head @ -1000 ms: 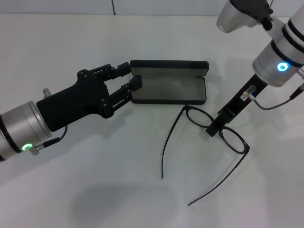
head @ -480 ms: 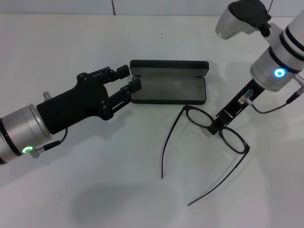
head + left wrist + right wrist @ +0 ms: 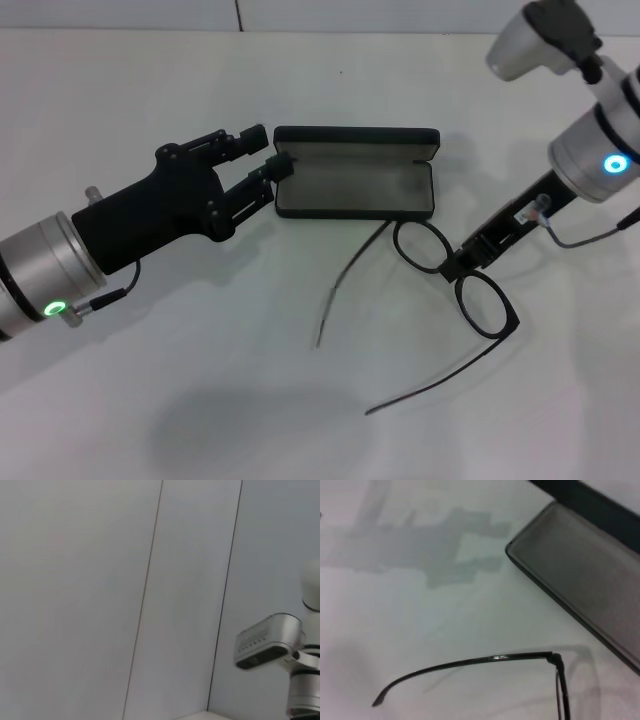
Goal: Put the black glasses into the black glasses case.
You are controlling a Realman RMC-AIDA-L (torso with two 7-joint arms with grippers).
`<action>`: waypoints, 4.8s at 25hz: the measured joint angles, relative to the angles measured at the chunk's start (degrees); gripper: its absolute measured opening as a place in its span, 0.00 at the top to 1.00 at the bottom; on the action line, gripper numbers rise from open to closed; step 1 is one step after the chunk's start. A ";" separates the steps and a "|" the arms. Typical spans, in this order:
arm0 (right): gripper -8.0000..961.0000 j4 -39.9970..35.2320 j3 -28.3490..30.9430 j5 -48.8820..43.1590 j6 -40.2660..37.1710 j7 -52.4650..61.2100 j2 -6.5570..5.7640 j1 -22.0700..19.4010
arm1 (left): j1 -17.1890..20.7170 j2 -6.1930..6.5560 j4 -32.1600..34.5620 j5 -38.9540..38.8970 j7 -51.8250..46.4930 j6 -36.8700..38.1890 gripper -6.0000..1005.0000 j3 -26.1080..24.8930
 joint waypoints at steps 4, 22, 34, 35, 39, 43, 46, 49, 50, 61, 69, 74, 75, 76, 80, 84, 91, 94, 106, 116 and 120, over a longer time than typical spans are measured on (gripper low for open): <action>0.89 -8.88 -0.53 4.35 -2.71 -0.03 -0.10 -6.16 | -0.09 -0.03 0.01 -1.97 -0.09 1.28 0.56 0.03; 0.90 -14.46 7.58 34.86 -6.31 -34.51 -0.21 -26.69 | -11.15 0.07 -5.10 -3.59 -8.32 16.12 0.66 0.97; 0.90 -9.43 7.48 41.14 -6.11 -41.06 -0.16 -25.04 | -14.97 0.08 -7.34 -2.80 -9.88 15.91 0.96 3.45; 0.90 -9.42 7.50 41.80 -6.20 -41.26 -0.20 -24.99 | -15.02 0.08 -7.35 -2.23 -9.89 15.91 0.96 3.48; 0.90 -9.64 7.24 43.76 -6.75 -41.64 -0.32 -24.35 | -15.18 0.01 -7.35 -1.36 -9.88 15.92 0.95 3.51; 0.90 -9.53 7.09 44.06 -7.56 -42.06 -0.18 -23.41 | -15.20 0.01 -7.35 -1.20 -9.62 15.89 0.95 3.51; 0.90 -9.38 6.93 44.10 -7.72 -42.09 -0.09 -22.85 | -15.23 0.01 -7.41 -1.20 -9.53 15.81 0.95 3.51; 0.90 -9.36 6.89 44.30 -8.23 -42.11 0.00 -22.52 | -15.23 -0.02 -7.57 -1.20 -9.45 15.41 0.95 3.52; 0.90 -9.35 6.87 44.54 -8.50 -42.13 0.01 -22.50 | -15.24 -0.03 -7.68 -1.20 -9.41 15.27 0.95 3.51; 0.90 -9.14 6.64 47.10 -10.73 -42.79 -0.01 -22.52 | -15.23 -0.17 -8.00 -1.73 -8.72 15.04 0.95 3.39; 0.91 -8.63 7.02 47.18 -10.91 -43.40 -0.10 -22.89 | -15.23 -0.24 -8.05 -1.87 -8.71 15.05 0.95 3.19; 0.91 -7.50 7.72 47.23 -10.49 -44.52 -0.23 -23.09 | -15.23 -0.20 -7.73 -1.90 -8.71 16.72 0.95 3.39; 0.91 -7.07 8.05 47.25 -10.42 -45.01 -0.26 -23.16 | -15.23 -0.16 -7.69 -2.02 -8.71 17.46 0.95 3.28; 0.92 -6.74 8.52 47.29 -10.29 -45.54 -0.27 -23.24 | -15.23 -0.12 -7.68 -2.18 -8.71 17.95 0.95 3.19; 0.92 -5.75 9.13 47.78 -10.22 -46.59 -0.34 -23.36 | -15.04 0.00 -7.67 -3.22 -8.71 19.42 0.95 3.06; 0.92 -5.48 9.67 49.83 -11.00 -48.18 -0.37 -23.75 | -14.89 0.03 -7.77 -3.33 -8.71 19.49 0.95 3.06; 0.92 -5.29 14.89 59.35 -18.50 -53.17 -0.53 -25.61 | -14.74 0.09 -8.04 -3.38 -8.71 19.29 0.95 3.07; 0.92 -5.21 18.31 62.21 -22.22 -54.32 -0.54 -25.75 | -14.71 0.13 -8.21 -3.30 -8.73 19.11 0.95 3.07; 0.92 -1.91 20.04 67.17 -23.73 -62.51 -0.35 -21.11 | -17.10 -0.22 -8.37 -2.25 -8.90 20.32 0.95 8.29; 0.92 7.82 18.67 72.14 -23.44 -72.12 -0.24 -17.25 | -18.16 -0.74 -8.50 -2.89 -5.78 22.18 0.95 12.31; 0.92 10.31 15.66 72.09 -21.38 -75.25 -0.26 -16.46 | -18.28 -0.74 -8.45 -6.14 -4.58 22.83 0.95 14.43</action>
